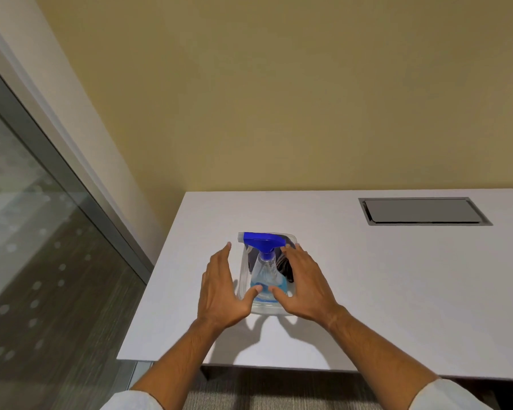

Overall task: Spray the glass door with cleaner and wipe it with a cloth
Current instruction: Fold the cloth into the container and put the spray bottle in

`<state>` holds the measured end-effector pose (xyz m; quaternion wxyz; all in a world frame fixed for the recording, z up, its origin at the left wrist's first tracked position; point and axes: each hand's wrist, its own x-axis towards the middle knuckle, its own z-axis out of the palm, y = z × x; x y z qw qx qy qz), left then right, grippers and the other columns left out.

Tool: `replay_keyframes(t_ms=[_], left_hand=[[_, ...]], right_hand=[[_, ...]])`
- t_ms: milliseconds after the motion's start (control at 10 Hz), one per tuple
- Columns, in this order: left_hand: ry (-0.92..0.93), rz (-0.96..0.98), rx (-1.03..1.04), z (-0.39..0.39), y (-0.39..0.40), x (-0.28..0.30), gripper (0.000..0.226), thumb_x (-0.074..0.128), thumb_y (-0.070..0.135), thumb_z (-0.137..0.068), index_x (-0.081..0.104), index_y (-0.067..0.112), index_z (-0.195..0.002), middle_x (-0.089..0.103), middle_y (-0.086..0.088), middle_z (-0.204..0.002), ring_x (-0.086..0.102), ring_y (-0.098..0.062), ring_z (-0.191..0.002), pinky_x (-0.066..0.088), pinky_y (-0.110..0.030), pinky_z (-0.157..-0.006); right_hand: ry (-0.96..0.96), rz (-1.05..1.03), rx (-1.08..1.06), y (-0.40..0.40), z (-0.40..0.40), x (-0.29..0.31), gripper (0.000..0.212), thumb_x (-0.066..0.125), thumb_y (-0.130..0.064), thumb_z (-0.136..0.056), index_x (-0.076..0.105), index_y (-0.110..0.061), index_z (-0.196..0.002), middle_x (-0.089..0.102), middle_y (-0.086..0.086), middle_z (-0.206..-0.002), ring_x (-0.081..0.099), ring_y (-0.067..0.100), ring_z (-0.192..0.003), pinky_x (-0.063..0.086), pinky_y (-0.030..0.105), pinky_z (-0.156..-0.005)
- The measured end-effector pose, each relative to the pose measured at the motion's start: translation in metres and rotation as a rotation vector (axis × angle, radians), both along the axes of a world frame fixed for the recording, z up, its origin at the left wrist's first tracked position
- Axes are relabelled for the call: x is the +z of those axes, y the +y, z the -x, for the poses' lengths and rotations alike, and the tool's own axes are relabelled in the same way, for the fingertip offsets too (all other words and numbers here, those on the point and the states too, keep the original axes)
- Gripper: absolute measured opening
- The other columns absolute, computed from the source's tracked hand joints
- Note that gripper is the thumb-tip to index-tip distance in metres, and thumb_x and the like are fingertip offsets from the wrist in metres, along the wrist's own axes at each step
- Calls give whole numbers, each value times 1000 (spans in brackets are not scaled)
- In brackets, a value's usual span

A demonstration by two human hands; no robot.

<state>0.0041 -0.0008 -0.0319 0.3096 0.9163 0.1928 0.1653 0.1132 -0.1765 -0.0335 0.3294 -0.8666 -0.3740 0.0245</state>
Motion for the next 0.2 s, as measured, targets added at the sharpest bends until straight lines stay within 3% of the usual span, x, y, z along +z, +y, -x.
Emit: replay_keyframes(t_ms=[200], left_hand=[[-143,-234,-14,13,2,41,108,62,66,-69,21,14,-154,29,-11,-158,31,-29,-143,28,-45,-112]], right_hand=[[-196,-59,-19,-4,12,35,91,65,-48,-79,28,-8,-152,28,8,-159,15,22,-150,9,38,-123]])
